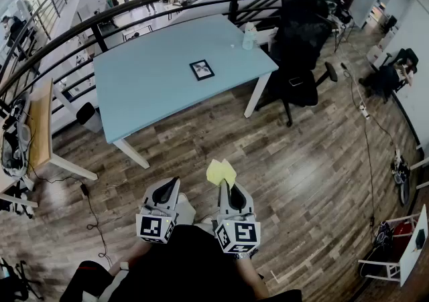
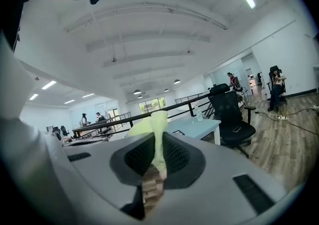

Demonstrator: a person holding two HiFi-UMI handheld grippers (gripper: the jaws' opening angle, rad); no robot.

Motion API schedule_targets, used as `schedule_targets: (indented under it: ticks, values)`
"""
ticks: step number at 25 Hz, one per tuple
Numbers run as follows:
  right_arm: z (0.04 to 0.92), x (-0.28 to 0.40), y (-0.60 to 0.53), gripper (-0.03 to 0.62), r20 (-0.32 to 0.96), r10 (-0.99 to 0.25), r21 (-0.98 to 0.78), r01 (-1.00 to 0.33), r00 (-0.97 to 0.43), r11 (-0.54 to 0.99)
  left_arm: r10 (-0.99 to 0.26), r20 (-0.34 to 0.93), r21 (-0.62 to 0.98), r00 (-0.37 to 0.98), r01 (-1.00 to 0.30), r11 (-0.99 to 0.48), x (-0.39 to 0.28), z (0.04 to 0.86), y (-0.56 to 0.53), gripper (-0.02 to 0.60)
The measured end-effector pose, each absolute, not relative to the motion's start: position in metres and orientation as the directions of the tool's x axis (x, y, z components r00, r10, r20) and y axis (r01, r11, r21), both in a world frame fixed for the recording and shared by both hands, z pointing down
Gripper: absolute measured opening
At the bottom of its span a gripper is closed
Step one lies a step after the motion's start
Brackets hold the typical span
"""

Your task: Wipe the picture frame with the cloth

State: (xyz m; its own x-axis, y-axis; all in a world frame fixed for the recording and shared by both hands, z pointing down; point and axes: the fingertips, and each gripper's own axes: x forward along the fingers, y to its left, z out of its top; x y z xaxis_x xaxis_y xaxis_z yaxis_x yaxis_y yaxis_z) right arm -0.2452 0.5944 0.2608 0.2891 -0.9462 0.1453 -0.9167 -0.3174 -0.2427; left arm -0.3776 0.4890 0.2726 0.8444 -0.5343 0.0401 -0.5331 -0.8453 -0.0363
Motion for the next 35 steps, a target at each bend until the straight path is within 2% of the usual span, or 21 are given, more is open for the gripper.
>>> schedule_targets:
  ticks: [21, 35]
  values:
    - [0.248, -0.243, 0.596, 0.035, 0.110, -0.964, -0.231, -0.937, 0.241, -0.260, -0.571, 0.012, -0.042, 0.821, -0.570, -0.820, -0.374, 0.261, 0.495, 0.000]
    - [0.258, -0.220, 0.592, 0.035, 0.137, -0.956, -0.239, -0.928, 0.258, -0.285, -0.552, 0.025, -0.042, 0.833, -0.551, -0.834, -0.351, 0.267, 0.490, 0.000]
